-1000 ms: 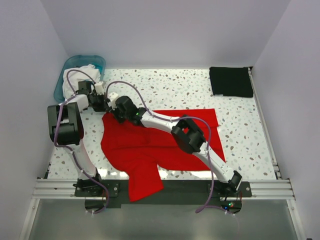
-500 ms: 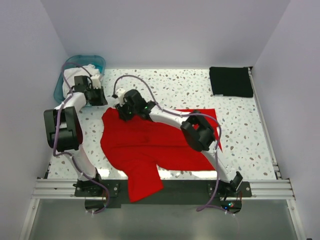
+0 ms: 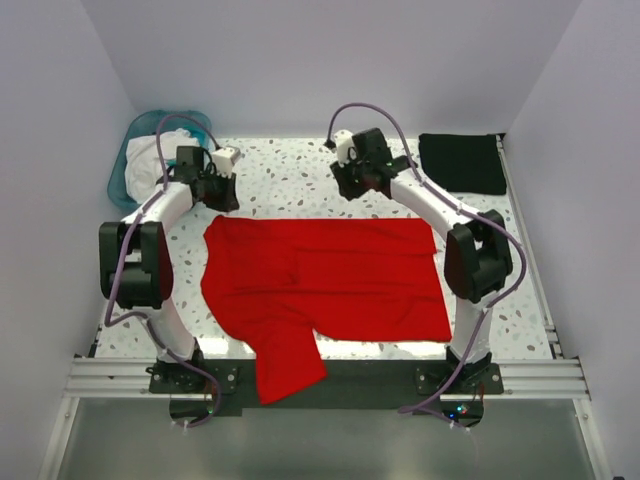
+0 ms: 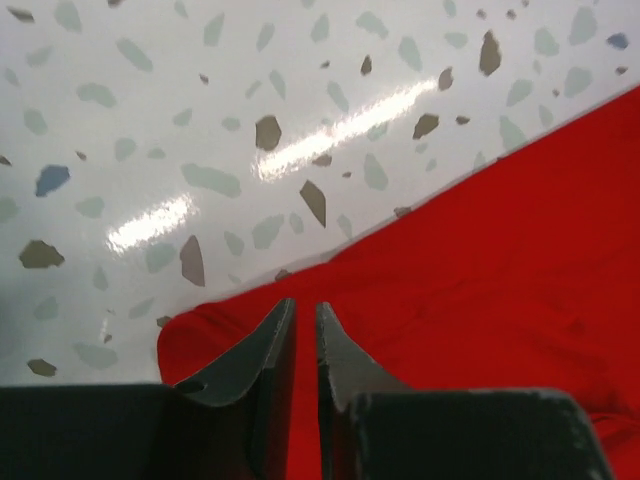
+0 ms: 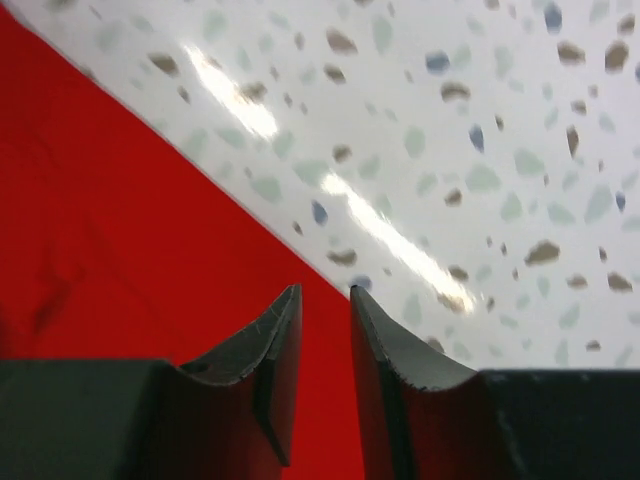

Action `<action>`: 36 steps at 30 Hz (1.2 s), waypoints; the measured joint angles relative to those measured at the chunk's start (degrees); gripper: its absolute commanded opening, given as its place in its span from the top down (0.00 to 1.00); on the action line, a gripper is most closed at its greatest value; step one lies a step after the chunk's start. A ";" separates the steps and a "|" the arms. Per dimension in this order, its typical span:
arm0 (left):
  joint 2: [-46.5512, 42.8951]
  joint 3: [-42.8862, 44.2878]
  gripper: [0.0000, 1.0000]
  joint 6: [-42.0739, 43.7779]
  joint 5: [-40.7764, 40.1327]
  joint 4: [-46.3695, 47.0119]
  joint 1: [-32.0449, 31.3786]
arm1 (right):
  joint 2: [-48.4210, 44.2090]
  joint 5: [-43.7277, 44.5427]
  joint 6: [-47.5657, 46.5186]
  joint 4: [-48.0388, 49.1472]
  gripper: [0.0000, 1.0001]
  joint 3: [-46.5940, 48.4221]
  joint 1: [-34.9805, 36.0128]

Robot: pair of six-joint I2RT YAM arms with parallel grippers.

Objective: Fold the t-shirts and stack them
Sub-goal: Fold the tshirt

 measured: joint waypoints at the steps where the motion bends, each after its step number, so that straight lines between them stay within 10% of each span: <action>1: 0.74 0.02 0.83 0.04 -0.44 -0.72 -0.20 | -0.28 0.46 -1.03 -1.46 0.71 -1.62 -1.40; 12: 6.86 -0.28 0.85 2.89 -11.45 -7.54 1.01 | -0.46 9.22 -9.90 -9.94 0.73 -15.34 -10.64; 24: 16.35 11.08 0.89 4.50 -12.41 -6.51 1.25 | 7.61 18.95 -14.10 -9.27 0.74 -9.35 -12.70; 36: 16.98 18.71 0.56 13.46 3.08 -11.04 2.75 | 12.63 13.51 -14.38 -10.36 0.46 2.60 -14.58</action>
